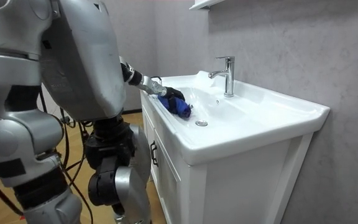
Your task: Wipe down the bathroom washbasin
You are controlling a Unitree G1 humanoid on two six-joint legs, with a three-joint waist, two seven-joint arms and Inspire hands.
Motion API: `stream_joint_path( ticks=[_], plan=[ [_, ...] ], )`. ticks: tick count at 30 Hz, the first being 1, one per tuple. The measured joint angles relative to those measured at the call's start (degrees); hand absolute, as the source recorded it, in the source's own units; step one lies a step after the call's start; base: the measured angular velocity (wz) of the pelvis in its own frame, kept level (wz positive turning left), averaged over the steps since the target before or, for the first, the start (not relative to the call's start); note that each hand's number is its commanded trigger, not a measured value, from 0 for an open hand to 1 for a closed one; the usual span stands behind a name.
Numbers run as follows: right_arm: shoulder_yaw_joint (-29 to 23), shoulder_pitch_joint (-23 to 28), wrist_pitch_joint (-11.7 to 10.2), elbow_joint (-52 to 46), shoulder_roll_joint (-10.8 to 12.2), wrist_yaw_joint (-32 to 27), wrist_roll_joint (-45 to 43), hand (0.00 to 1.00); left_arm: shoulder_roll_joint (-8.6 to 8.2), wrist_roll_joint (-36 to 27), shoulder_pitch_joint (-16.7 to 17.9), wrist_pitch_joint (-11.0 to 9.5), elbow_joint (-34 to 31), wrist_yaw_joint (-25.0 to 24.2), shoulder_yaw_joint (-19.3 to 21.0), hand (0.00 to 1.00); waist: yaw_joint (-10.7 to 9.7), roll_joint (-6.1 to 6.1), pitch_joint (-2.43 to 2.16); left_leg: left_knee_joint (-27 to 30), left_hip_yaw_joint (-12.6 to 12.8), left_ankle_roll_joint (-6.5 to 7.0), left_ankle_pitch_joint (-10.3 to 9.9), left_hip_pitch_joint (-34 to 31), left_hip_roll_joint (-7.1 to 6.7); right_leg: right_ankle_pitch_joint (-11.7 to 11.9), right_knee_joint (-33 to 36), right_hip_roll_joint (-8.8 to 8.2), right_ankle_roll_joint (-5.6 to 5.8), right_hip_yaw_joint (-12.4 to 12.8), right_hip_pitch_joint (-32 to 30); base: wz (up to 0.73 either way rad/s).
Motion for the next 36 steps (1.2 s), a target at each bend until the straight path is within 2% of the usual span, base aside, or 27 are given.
stream_joint_path(
  ticks=[2, 4, 7, 8, 9, 12, 15, 18, 19, 21, 23, 24, 27, 29, 32, 34, 36],
  plan=[
    [-0.01, -0.83, -0.37, 0.42, 0.70, -0.05, 0.46, 0.00, -1.11, -1.73, -2.73, -0.96, 1.46, -0.01, 0.22, 1.00, -0.22, -0.03, 0.15, 2.83, 0.18, 0.07, -1.15, -2.37, 0.26, -0.04, 1.29, 0.05, 0.02, 0.10, -1.71, -0.07],
    [0.04, -3.18, -0.49, 0.78, 1.57, -0.15, 0.42, 0.00, -1.52, -3.83, -6.59, -1.88, 3.38, -0.03, 0.08, 1.00, -0.24, -0.46, 0.70, 5.87, 0.13, 0.34, -2.12, -5.45, 1.18, -0.22, 3.51, 0.03, -0.11, 0.73, -4.79, -0.11],
    [2.32, -5.01, -0.86, 1.49, 1.96, -0.97, 0.40, 0.00, -1.91, -6.34, -11.43, -1.99, 5.43, -0.03, -0.87, 1.00, -0.52, -1.05, 1.38, 8.30, 0.05, 0.69, -2.39, -8.87, 1.22, -0.44, 6.06, -0.73, 0.03, 0.96, -8.35, -0.01],
    [2.58, -5.17, -0.79, 1.50, 2.03, -1.06, 0.40, 0.00, -2.06, -6.38, -12.06, -1.99, 5.68, -0.03, -0.96, 1.00, -0.50, -1.07, 1.39, 8.61, 0.06, 0.73, -2.42, -9.41, 1.22, -0.46, 6.41, -0.85, 0.06, 1.00, -8.99, 0.00],
    [3.43, -5.20, -0.78, 1.55, 2.03, -1.11, 0.37, 0.00, -2.13, -6.97, -13.14, -1.99, 6.19, -0.03, -1.33, 1.00, -0.51, -1.01, 1.62, 9.51, 0.11, 0.87, -2.70, -10.35, 1.31, -0.54, 7.17, -0.93, 0.23, 1.24, -9.94, -0.04],
    [5.12, -4.94, -0.64, 1.27, 2.03, -1.18, 0.36, 0.00, -1.74, -10.11, -14.45, -2.18, 6.56, -0.02, -2.84, 1.00, -0.63, -0.64, 1.77, 12.39, 0.17, 1.49, -3.55, -12.75, 1.68, -0.73, 9.28, -0.96, 0.55, 2.42, -12.43, -0.12],
    [7.26, -4.89, -0.40, 0.99, 2.14, -1.19, 0.41, 0.00, -0.98, -10.61, -16.42, -2.66, 7.45, 0.17, -3.25, 1.00, -1.81, -0.31, 1.89, 15.35, 0.36, 1.68, -4.31, -15.99, 2.21, -0.76, 11.61, -1.27, 0.49, 2.34, -15.40, -0.01],
    [8.60, -4.81, -0.57, 0.86, 2.14, -1.29, 0.56, 0.00, -0.74, -10.78, -17.97, -2.81, 8.61, 0.77, -3.67, 1.00, -3.00, -0.25, 2.00, 17.02, 1.66, 2.50, -5.07, -17.82, 2.59, -1.11, 14.20, -1.98, 0.62, 2.47, -17.98, -0.06],
    [8.98, -4.92, -0.82, 0.84, 2.21, -1.28, 0.70, 0.00, -0.33, -11.73, -18.73, -2.81, 8.91, 0.77, -4.52, 1.00, -3.54, -0.28, 2.04, 18.53, 1.84, 2.54, -5.23, -19.19, 2.91, -1.41, 15.17, -1.94, 1.01, 2.91, -19.15, -0.11],
    [9.18, -5.40, -1.13, 0.69, 2.14, -1.43, 1.48, 0.00, 0.39, -13.50, -20.17, -2.73, 9.40, 0.77, -6.37, 1.00, -3.80, -0.22, 2.10, 20.76, 2.64, 2.84, -5.46, -21.30, 3.46, -1.56, 16.85, -1.89, 0.92, 3.91, -21.18, -0.18],
    [9.94, -6.18, -1.58, 0.91, 2.06, -2.08, 2.37, 0.00, 0.85, -15.14, -22.45, -2.67, 11.06, 0.75, -8.14, 1.00, -4.52, 0.20, 2.47, 22.87, 3.11, 3.05, -5.62, -23.10, 4.17, -1.37, 17.84, -1.88, 0.74, 3.89, -22.52, -0.08],
    [10.90, -6.70, -1.97, 0.93, 2.10, -2.21, 2.63, 0.00, 0.90, -15.43, -23.46, -2.71, 11.94, 0.76, -8.37, 1.00, -5.57, 0.33, 2.65, 23.61, 3.11, 3.09, -5.64, -23.97, 4.39, -1.12, 18.20, -1.87, 0.80, 3.86, -23.20, 0.00],
    [11.26, -7.62, -2.24, 0.96, 2.15, -2.40, 2.93, 0.00, 1.39, -18.31, -25.42, -2.73, 13.18, 0.87, -9.97, 1.00, -6.93, 0.64, 2.83, 23.88, 3.15, 3.86, -6.43, -25.18, 4.60, -0.88, 18.88, -1.90, 1.02, 3.82, -25.00, -0.05],
    [11.25, -7.78, -2.24, 1.10, 2.16, -2.71, 2.96, 0.00, 1.42, -19.05, -26.64, -2.66, 14.05, 0.92, -10.54, 1.00, -7.15, 0.78, 2.94, 23.93, 3.64, 4.22, -7.02, -25.78, 4.98, -0.32, 19.07, -1.83, 1.16, 3.92, -25.52, -0.11],
    [11.25, -7.87, -2.18, 1.07, 2.20, -3.31, 3.37, 0.00, 1.49, -19.81, -27.49, -1.87, 14.02, 1.44, -10.55, 1.00, -8.17, 0.99, 2.80, 23.99, 5.14, 4.86, -7.77, -26.67, 5.47, 0.74, 19.10, -1.85, 1.36, 4.51, -26.85, -0.04],
    [12.10, -8.38, -2.19, 1.72, 2.18, -4.13, 5.96, 0.00, 1.54, -20.98, -27.81, -1.48, 13.97, 2.98, -10.58, 1.00, -8.35, 0.94, 2.82, 24.39, 8.14, 4.94, -7.93, -26.63, 6.77, 1.07, 20.04, -1.67, 1.36, 6.03, -28.17, -0.21],
    [13.78, -8.43, -2.23, 2.09, 2.25, -4.43, 8.24, 0.00, 1.62, -21.42, -28.43, -0.83, 14.08, 4.17, -10.61, 1.00, -8.67, 0.75, 2.94, 25.21, 9.34, 4.82, -8.49, -26.68, 7.51, 1.09, 20.76, -1.56, 1.31, 6.51, -28.73, -0.18]
  ],
)
